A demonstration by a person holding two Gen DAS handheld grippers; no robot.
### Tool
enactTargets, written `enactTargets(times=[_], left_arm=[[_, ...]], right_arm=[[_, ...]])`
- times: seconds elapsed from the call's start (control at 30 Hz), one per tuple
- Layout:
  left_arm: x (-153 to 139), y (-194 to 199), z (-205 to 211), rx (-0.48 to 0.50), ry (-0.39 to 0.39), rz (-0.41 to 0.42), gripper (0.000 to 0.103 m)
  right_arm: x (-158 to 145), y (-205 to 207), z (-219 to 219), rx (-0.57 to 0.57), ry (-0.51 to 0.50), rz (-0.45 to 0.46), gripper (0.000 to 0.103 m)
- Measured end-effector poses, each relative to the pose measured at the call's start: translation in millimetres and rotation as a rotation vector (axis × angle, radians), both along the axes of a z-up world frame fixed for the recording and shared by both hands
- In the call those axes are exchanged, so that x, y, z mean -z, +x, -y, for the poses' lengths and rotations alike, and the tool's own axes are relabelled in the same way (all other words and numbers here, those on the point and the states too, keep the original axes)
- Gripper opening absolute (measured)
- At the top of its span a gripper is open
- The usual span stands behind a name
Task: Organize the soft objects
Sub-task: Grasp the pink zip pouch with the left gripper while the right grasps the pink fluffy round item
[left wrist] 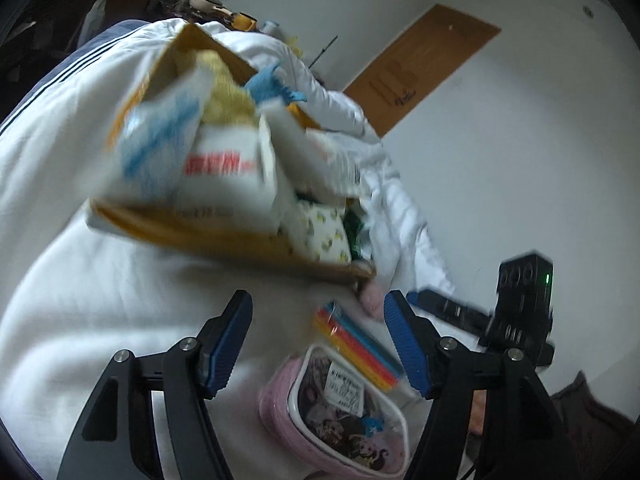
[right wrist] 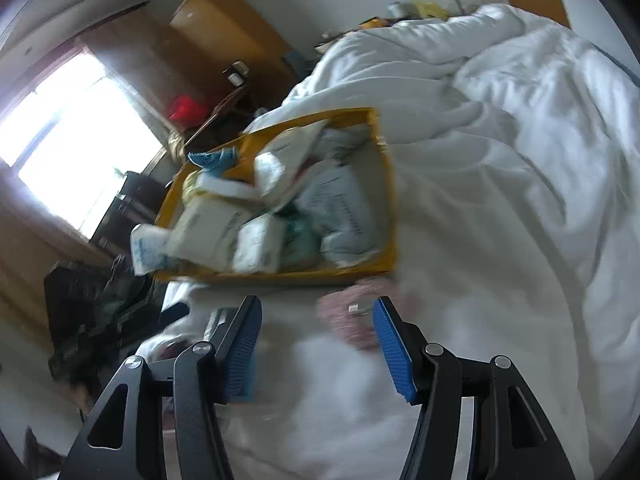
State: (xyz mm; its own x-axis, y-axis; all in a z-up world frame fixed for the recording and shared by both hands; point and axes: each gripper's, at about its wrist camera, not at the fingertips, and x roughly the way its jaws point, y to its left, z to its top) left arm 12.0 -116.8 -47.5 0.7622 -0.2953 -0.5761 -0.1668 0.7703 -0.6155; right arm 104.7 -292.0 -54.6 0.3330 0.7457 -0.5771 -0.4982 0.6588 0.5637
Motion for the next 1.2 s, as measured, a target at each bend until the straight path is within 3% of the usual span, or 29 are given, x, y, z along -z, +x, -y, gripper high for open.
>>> enactTargets(times=[0.43, 0.67, 1.03, 1.07, 1.13, 1.2], left_arm=[[11.9, -1.1, 0.3, 0.057, -0.046, -0.064, 0.068], [4.0, -16.8, -9.1, 0.084, -0.080, -0.109, 0.069], [12.6, -16.8, 26.0, 0.176, -0.074, -0.148, 0.071], [15.4, -15.7, 27.4, 0.176, -0.068, -0.156, 0.069], [22.4, -12.1, 28.4, 0.165, -0.047, -0.193, 0.054], [29.2, -10.0, 25.2, 0.162, -0.046, -0.220, 0.034]], right_arm=[[46.3, 30.4, -7.3, 0.073, -0.038, -0.111, 0.063], [47.9, 29.8, -6.5, 0.100, -0.060, -0.114, 0.043], [31.3, 18.1, -1.8, 0.105, -0.064, -0.051, 0.037], [29.2, 16.7, -1.2, 0.106, -0.067, -0.041, 0.037], [24.0, 13.5, -0.5, 0.106, -0.069, -0.021, 0.037], [18.1, 9.7, 0.4, 0.105, -0.069, -0.001, 0.037]])
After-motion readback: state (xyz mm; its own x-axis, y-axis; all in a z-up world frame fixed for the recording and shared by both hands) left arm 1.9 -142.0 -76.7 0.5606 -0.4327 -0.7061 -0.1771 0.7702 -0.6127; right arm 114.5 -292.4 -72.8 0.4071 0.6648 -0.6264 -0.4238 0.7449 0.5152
